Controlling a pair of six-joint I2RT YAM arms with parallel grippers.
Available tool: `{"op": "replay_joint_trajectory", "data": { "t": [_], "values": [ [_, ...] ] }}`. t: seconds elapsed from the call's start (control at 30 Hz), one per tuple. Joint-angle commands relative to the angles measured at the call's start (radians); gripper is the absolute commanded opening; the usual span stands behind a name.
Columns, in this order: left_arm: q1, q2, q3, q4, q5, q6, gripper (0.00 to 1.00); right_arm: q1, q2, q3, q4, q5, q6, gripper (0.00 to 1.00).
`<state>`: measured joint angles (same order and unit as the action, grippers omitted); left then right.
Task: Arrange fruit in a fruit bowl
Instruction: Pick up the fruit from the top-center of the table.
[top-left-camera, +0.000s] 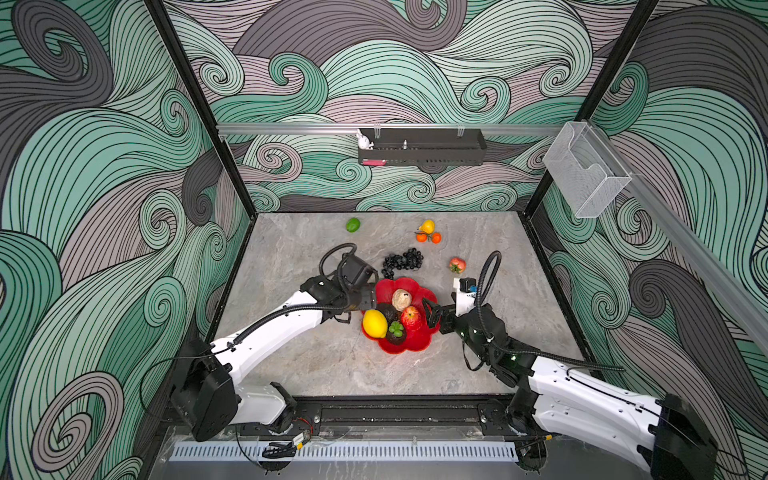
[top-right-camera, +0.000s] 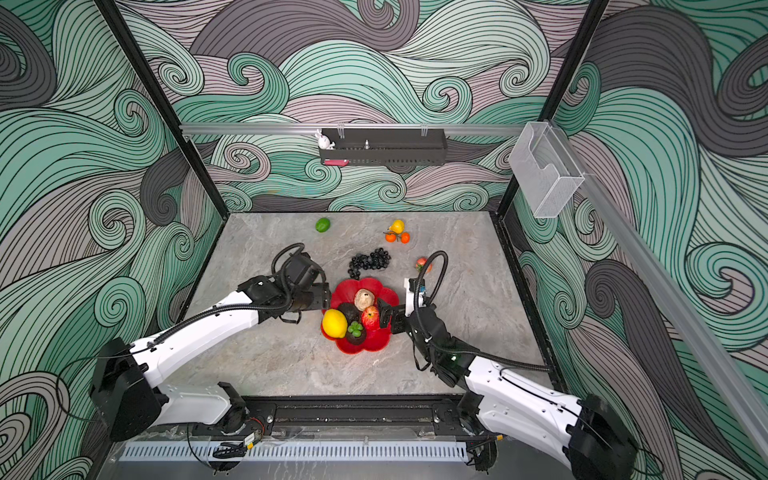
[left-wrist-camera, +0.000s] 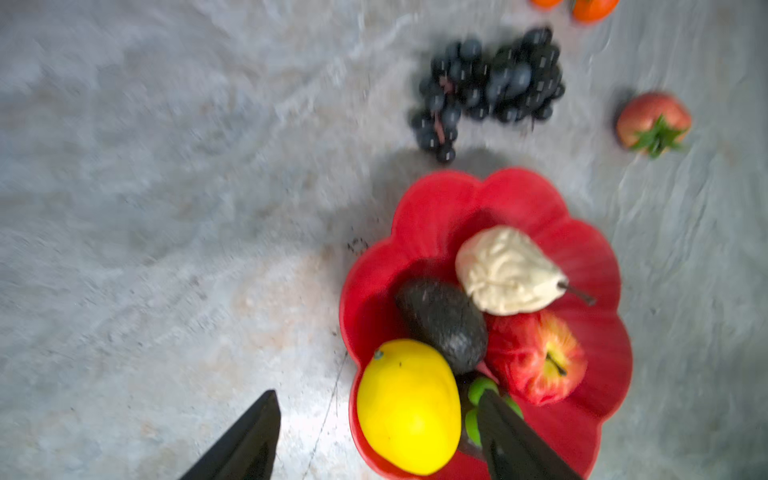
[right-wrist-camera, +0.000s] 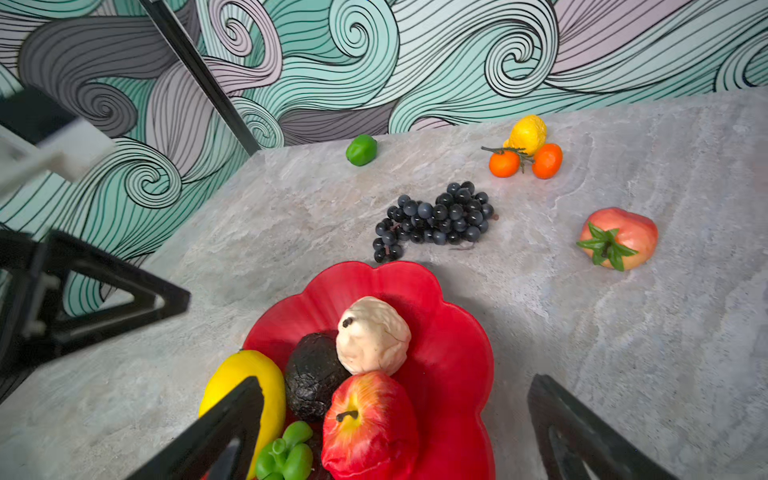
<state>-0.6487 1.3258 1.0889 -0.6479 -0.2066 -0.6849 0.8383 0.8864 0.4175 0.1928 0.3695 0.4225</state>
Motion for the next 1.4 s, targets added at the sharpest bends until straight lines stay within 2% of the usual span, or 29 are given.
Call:
{"op": "replay_joint_trajectory", "data": {
  "t": [0.0, 0.13, 0.37, 0.5, 0.6, 0.8, 0.97, 1.13, 1.23, 1.37],
  "values": [
    [0.093, 0.018, 0.091, 0.005, -0.031, 0.077, 0.78, -0.033, -0.046, 0.077, -0.153, -0.003, 0.015, 1.0],
    [0.189, 0.123, 0.174, 0.027, 0.011, 0.096, 0.78, -0.05, -0.121, 0.061, -0.197, -0.033, -0.008, 1.0],
    [0.319, 0.373, 0.321, 0.142, 0.082, 0.124, 0.83, -0.055, -0.229, -0.049, -0.13, -0.033, -0.028, 1.0],
    [0.42, 0.52, 0.362, 0.357, 0.242, 0.172, 0.83, -0.056, -0.256, -0.075, -0.098, -0.056, -0.018, 1.0],
    [0.467, 0.66, 0.484, 0.391, 0.343, 0.21, 0.83, -0.054, -0.276, -0.091, -0.076, -0.073, -0.016, 1.0],
    [0.504, 0.958, 0.832, 0.297, 0.45, 0.303, 0.87, -0.059, -0.293, -0.107, -0.068, -0.085, -0.004, 1.0],
    [0.512, 1.138, 1.097, 0.233, 0.474, 0.366, 0.93, -0.06, -0.312, -0.143, -0.06, -0.074, 0.01, 1.0],
    [0.52, 1.311, 1.36, 0.136, 0.463, 0.371, 0.95, -0.061, -0.279, -0.148, -0.034, -0.079, 0.01, 1.0],
    [0.52, 1.386, 1.458, 0.111, 0.49, 0.348, 0.95, -0.061, -0.24, -0.145, -0.017, -0.089, 0.015, 1.0],
    [0.517, 1.431, 1.483, 0.126, 0.542, 0.32, 0.91, -0.063, -0.199, -0.135, -0.009, -0.097, 0.02, 1.0]
  ]
}}
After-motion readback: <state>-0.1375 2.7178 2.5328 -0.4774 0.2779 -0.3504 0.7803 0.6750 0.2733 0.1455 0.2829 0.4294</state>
